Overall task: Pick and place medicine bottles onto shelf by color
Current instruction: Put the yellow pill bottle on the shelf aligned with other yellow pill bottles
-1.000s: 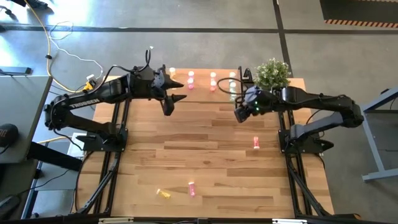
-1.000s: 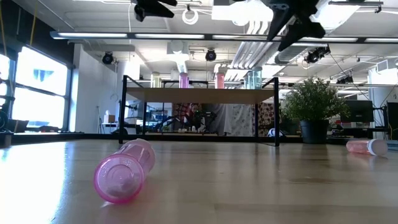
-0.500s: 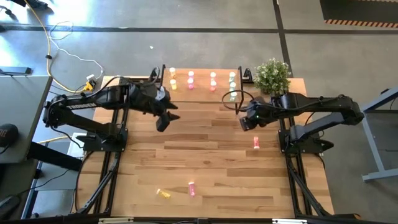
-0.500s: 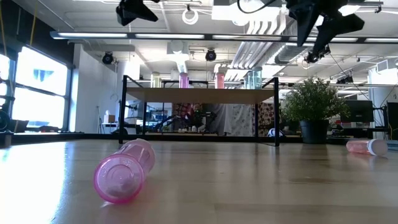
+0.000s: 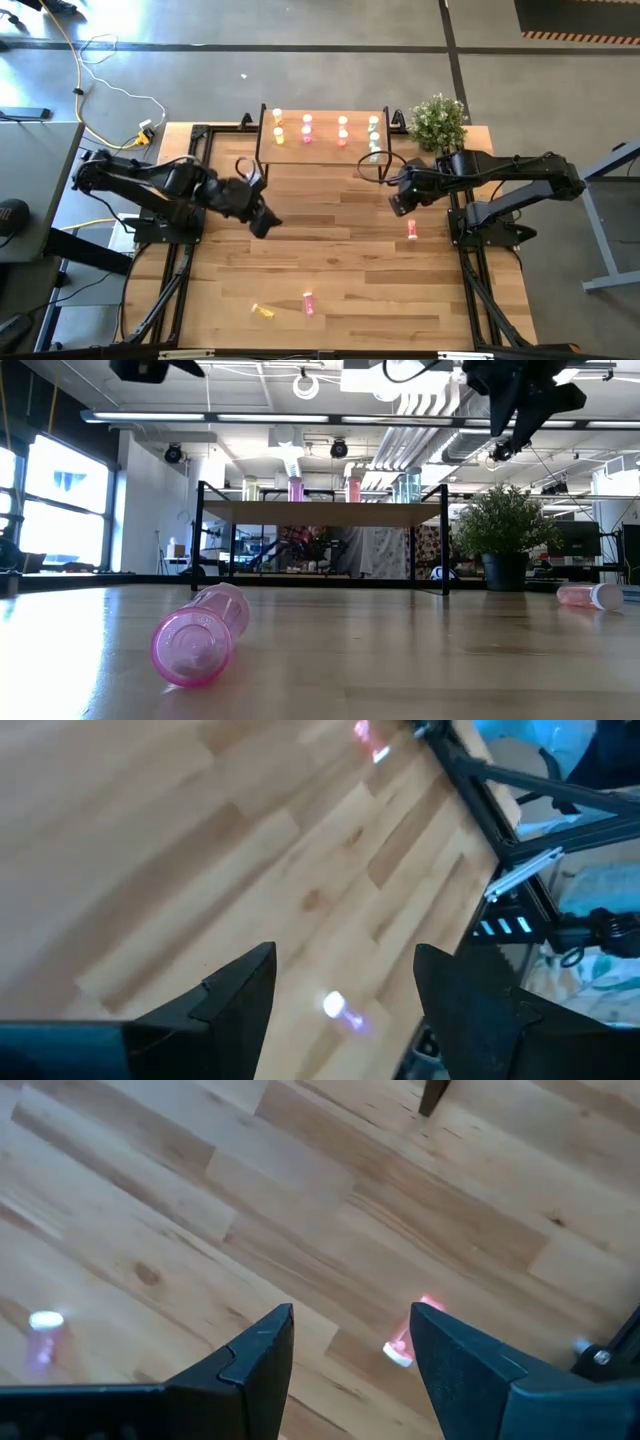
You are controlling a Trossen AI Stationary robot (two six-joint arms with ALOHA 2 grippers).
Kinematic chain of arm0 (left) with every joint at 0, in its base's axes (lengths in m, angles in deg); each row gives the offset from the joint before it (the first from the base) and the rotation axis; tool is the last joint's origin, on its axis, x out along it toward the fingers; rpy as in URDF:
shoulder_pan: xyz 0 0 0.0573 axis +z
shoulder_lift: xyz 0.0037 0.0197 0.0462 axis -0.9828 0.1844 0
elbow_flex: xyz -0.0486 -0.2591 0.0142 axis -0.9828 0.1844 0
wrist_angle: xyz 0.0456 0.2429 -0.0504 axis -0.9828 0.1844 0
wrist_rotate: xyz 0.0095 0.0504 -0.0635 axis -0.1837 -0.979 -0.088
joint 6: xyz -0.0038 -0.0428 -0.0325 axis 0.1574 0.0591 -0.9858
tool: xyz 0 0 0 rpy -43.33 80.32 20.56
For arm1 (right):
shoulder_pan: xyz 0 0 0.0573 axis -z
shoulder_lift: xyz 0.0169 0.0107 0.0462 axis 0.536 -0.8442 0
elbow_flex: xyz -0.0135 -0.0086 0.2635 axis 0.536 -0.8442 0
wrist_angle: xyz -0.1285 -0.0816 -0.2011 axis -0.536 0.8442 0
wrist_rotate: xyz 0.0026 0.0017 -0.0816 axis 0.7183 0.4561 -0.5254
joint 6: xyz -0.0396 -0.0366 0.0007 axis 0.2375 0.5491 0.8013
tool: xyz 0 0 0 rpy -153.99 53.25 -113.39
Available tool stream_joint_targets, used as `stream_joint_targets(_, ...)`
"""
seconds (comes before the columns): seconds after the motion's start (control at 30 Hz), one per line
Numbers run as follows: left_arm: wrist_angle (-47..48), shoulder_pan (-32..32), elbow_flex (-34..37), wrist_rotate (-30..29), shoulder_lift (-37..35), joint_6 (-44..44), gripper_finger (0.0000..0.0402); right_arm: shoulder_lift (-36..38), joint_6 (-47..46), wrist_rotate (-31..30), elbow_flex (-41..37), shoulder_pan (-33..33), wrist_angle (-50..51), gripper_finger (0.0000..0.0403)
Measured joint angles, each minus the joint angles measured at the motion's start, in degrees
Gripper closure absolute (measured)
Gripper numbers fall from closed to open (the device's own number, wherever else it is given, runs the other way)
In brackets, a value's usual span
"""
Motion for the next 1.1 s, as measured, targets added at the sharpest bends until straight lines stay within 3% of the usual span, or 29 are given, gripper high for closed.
stream_joint_targets(0.37, 2.0, -12.0, 0.0, -3.0, 2.2, -22.1, 0.0174, 0.0, 10.5, 0.0, 0.0, 0.1, -1.1, 0.0210)
stream_joint_targets(0.47, 2.1, -14.4, 0.0, -2.9, 3.9, -23.0, 0.0174, 0.0, 11.8, 0.0, 0.0, 0.6, -1.9, 0.0210)
stream_joint_targets(0.7, 1.9, -18.9, 0.0, -1.4, 7.9, -13.4, 0.0174, 0.0, 11.7, -1.7, 0.0, 1.7, -2.1, 0.0210)
stream_joint_targets(1.1, 1.7, -25.0, 0.0, -1.4, 15.4, 18.9, 0.0174, 0.0, 6.6, -2.8, 0.0, 1.7, -2.2, 0.0210)
